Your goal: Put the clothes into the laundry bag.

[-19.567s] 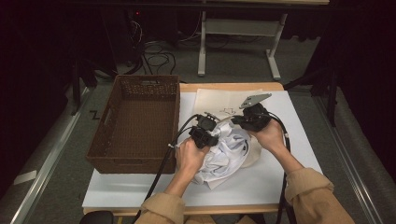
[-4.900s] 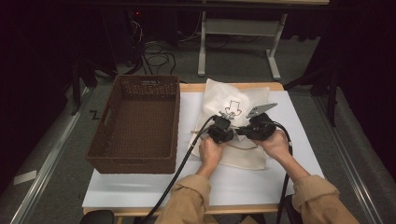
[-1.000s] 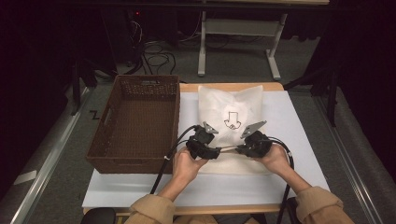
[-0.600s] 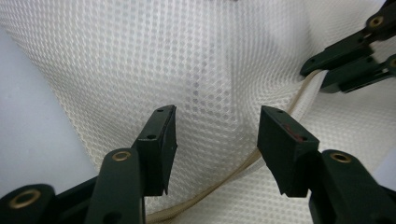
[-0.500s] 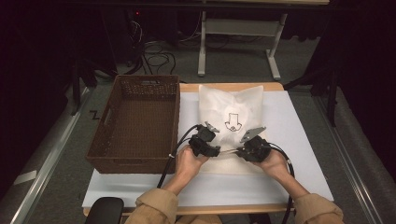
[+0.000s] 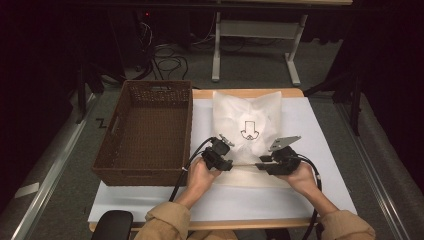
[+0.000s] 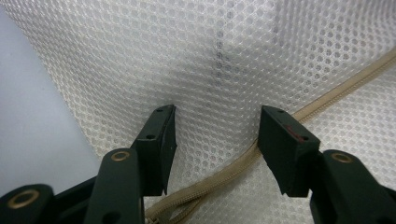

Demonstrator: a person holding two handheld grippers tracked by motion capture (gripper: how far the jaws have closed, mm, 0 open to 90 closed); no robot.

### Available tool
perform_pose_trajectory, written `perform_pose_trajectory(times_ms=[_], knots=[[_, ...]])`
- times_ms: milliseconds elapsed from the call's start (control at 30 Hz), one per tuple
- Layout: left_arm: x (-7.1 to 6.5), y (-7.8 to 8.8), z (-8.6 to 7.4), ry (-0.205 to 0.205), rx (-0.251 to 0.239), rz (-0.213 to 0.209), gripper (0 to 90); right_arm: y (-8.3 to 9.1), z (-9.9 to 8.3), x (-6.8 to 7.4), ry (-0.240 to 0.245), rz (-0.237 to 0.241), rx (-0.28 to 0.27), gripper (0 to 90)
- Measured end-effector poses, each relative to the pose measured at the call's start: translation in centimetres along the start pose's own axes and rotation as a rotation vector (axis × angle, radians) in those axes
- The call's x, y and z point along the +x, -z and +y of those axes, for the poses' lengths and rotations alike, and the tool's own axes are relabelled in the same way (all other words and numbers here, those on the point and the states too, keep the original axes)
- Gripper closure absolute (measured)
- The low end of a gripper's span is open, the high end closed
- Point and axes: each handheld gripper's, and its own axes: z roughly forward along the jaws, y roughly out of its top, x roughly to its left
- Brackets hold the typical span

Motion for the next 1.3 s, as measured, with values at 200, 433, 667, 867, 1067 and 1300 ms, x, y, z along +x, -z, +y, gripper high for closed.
perform_pose_trajectory(times_ms=[200,433,667,867,1067,1300], knots=[[0.0,-0.2,0.1,0.0,0.006,0.005,47.0,1.7,-0.6,-0.9,-0.062,-0.074,-0.055,84.0],[0.1,-0.2,0.1,0.006,0.006,0.009,46.1,0.0,-2.1,-1.9,-0.108,-0.114,0.076,84.6],[0.1,0.7,0.2,0.018,-0.011,-0.028,45.1,-0.1,-2.1,-1.6,-0.093,-0.133,0.074,78.7],[-0.2,2.1,0.5,0.03,-0.049,-0.059,43.2,1.5,-1.9,-0.9,-0.088,-0.127,-0.014,71.4],[-0.7,4.3,0.4,0.022,-0.088,-0.109,42.3,2.8,-2.1,-0.4,-0.076,-0.12,-0.079,65.8],[-1.0,7.1,-0.6,0.012,-0.093,-0.167,42.1,4.6,-2.8,0.2,-0.092,-0.108,-0.133,61.6]])
